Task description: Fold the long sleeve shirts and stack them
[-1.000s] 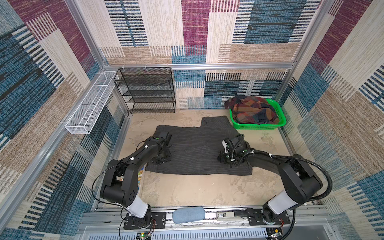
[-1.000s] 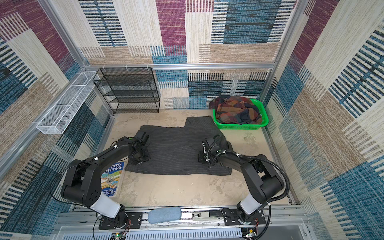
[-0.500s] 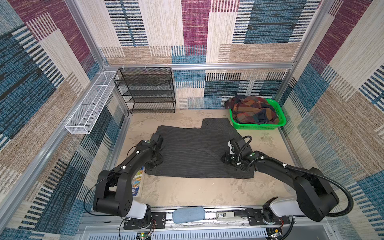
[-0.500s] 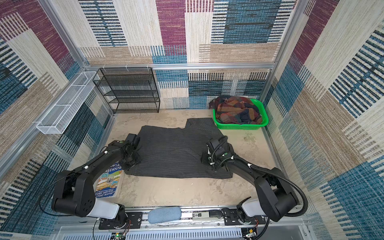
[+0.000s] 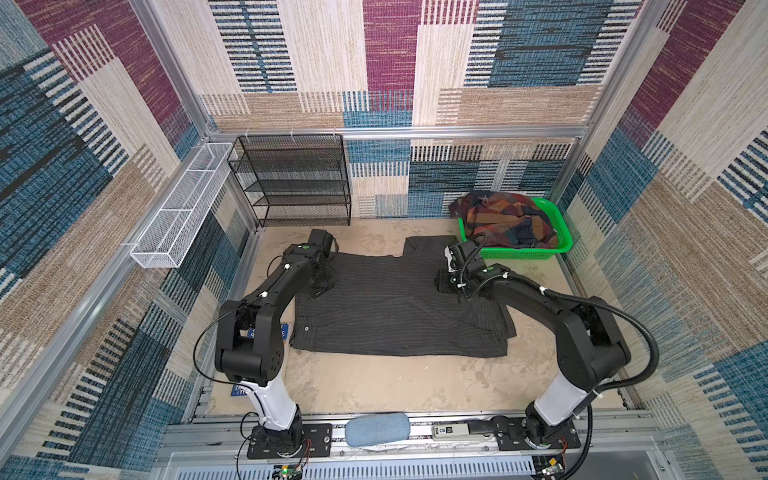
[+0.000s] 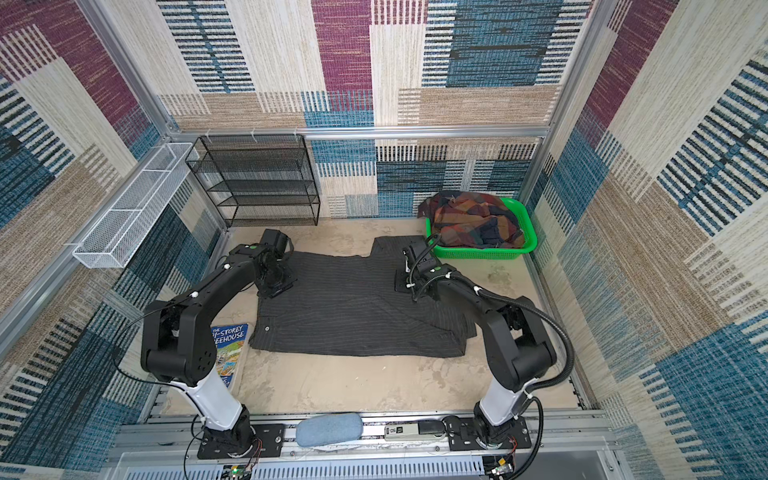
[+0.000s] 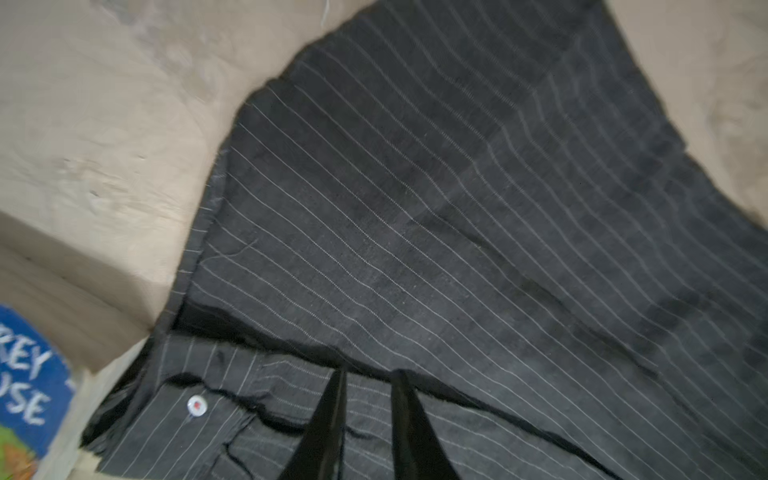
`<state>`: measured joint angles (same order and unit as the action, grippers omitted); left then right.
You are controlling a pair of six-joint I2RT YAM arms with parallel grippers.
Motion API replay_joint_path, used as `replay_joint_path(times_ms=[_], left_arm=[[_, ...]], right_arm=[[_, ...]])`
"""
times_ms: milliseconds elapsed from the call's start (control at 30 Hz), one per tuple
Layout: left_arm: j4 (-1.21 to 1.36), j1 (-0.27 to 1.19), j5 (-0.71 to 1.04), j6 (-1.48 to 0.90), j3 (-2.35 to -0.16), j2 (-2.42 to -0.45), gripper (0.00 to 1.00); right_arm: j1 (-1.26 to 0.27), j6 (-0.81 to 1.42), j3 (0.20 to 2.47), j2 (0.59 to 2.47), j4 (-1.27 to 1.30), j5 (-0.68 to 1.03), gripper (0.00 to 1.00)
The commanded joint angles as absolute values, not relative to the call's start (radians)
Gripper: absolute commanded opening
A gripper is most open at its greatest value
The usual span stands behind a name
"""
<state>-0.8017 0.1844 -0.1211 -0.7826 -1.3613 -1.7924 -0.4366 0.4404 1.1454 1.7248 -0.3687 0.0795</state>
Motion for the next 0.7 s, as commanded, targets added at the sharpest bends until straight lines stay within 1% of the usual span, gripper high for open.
replay_joint_path(times_ms=[0, 33, 100, 200, 467, 567, 667], left_arm=[[-0.757, 0.175, -0.082, -0.794, -1.324, -1.845, 0.21], [-0.748, 0.171, -0.083, -0.806, -1.307, -1.862, 0.17], [-0.736, 0.155, -0.085, -0.831, -1.268, -1.882, 0.12], [-0.706, 0.124, -0.084, -0.859, -1.196, -1.880, 0.11], [-0.707, 0.043, -0.123, -0.876, -1.087, -1.785, 0.10], [-0.733, 0.017, -0.141, -0.866, -1.091, -1.741, 0.10], [-0.753, 0.003, -0.115, -0.835, -1.128, -1.701, 0.12]], right_arm=[[-0.434, 0.446, 1.149, 1.774, -0.330, 0.069, 0.32], [-0.435, 0.452, 1.139, 1.786, -0.320, 0.085, 0.31], [-0.439, 0.476, 1.099, 1.791, -0.287, 0.106, 0.30], [-0.453, 0.504, 1.037, 1.786, -0.253, 0.115, 0.30], [-0.548, 0.573, 0.954, 1.796, -0.216, 0.149, 0.29], [-0.575, 0.584, 0.976, 1.784, -0.225, 0.152, 0.29], [-0.575, 0.559, 1.044, 1.742, -0.294, 0.091, 0.29]])
